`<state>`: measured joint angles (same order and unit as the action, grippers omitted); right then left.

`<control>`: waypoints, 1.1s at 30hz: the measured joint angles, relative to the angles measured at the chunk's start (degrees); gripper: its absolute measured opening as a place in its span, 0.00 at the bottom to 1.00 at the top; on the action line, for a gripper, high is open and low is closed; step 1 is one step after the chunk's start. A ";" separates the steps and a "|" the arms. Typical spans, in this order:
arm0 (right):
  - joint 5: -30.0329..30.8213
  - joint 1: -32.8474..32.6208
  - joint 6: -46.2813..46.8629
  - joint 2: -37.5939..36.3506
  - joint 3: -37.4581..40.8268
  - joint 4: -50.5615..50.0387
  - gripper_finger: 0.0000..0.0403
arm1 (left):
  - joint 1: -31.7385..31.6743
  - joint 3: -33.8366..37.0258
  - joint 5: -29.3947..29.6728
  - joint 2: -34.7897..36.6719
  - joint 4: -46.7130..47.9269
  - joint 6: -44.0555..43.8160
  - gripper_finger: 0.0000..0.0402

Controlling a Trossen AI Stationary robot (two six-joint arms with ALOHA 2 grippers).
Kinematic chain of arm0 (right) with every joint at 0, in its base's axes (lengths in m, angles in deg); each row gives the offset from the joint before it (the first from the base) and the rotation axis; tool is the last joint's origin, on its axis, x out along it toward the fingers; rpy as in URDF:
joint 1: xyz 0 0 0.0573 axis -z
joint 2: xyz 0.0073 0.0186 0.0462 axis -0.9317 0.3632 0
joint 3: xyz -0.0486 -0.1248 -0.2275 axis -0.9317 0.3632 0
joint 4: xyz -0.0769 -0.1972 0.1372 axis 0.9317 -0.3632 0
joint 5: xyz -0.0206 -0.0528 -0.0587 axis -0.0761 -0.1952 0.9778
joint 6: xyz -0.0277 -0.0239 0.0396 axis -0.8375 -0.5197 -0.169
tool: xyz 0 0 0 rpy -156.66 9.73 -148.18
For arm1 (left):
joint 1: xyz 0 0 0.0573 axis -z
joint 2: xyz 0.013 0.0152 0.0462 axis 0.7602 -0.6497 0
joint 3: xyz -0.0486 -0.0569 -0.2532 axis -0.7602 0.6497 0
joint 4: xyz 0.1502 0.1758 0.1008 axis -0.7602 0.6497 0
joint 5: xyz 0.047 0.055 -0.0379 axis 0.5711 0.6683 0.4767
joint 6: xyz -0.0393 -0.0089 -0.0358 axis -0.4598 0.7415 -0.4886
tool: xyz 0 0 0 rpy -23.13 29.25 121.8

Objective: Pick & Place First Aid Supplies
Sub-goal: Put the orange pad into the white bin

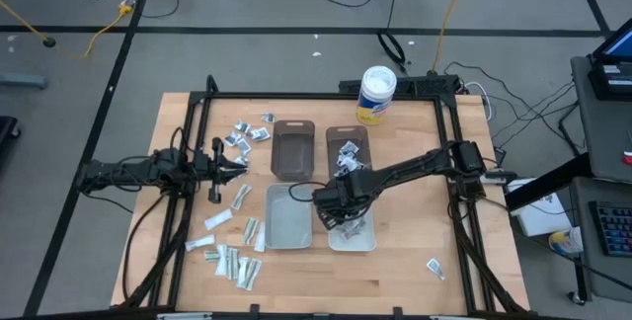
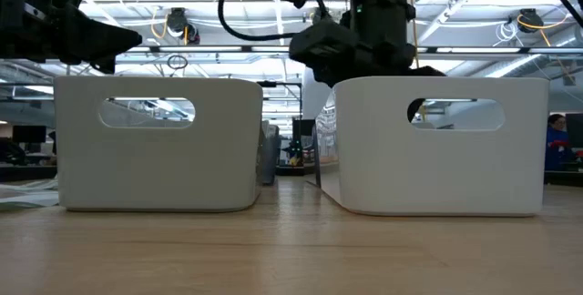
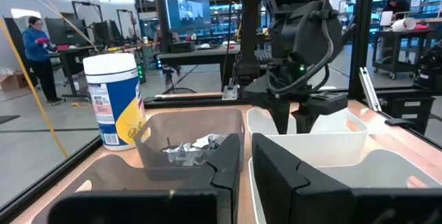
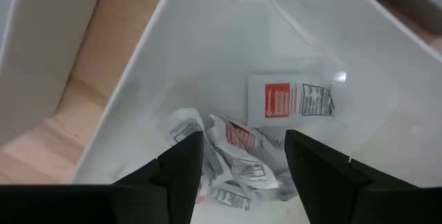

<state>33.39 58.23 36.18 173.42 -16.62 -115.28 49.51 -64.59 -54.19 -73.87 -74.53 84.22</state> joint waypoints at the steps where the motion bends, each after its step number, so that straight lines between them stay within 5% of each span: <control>1: 0.02 -0.21 0.44 -0.39 0.00 -0.33 0.49 | 0.00 -0.01 0.00 -0.01 0.00 0.00 0.12; 16: -0.07 -7.41 10.85 -13.55 8.57 -3.80 0.49 | -0.02 -0.02 0.00 -0.02 0.00 0.00 0.12; 33: -3.11 -33.28 31.71 -29.90 25.66 -3.74 0.49 | 0.00 -0.02 0.00 -0.02 0.00 0.00 0.12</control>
<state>30.28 24.96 67.90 143.52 9.04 -119.02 49.51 -64.61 -54.19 -73.89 -74.53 84.22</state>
